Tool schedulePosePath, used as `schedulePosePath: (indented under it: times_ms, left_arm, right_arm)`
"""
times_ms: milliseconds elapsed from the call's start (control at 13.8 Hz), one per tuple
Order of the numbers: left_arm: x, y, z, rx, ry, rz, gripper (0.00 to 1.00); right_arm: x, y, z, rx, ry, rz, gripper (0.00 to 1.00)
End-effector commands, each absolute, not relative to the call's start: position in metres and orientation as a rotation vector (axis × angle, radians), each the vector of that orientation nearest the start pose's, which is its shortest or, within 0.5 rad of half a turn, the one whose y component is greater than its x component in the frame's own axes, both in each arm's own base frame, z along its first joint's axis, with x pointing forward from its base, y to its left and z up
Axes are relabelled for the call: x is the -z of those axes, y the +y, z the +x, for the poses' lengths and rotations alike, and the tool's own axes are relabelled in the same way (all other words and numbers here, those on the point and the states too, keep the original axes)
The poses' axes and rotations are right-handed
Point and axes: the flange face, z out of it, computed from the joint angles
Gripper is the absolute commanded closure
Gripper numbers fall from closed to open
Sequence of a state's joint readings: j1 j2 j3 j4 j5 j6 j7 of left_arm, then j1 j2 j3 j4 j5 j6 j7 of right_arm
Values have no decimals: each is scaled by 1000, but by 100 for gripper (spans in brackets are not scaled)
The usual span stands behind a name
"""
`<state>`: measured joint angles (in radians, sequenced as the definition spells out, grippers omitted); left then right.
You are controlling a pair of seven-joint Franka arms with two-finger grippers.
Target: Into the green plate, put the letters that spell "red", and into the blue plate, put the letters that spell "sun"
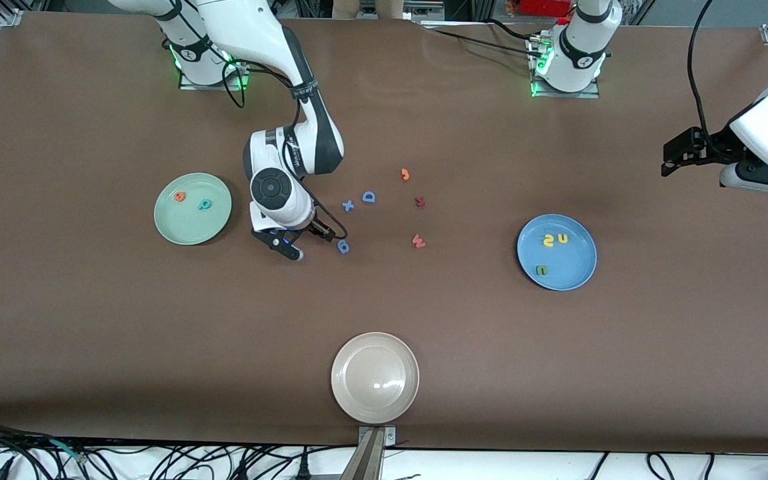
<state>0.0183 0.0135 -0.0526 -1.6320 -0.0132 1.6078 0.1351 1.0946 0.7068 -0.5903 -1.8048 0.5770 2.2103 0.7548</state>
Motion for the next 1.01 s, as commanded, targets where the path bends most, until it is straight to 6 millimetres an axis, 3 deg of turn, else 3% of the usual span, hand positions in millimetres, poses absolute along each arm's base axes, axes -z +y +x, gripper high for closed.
schedulePosePath:
  times_ms: [0,506,940]
  left_arm:
    - [-594,-23,558,-64,275,-3144,0]
    - [-619,-13,565,21,239,-3156,0]
    - [-625,5,561,18,190,-3165,0]
  right_arm:
    - [-190,342,534,-198,891,-3023,2]
    - [-180,340,535,-168,895,-3035,2]
    - [-172,344,533,-136,889,-3025,2]
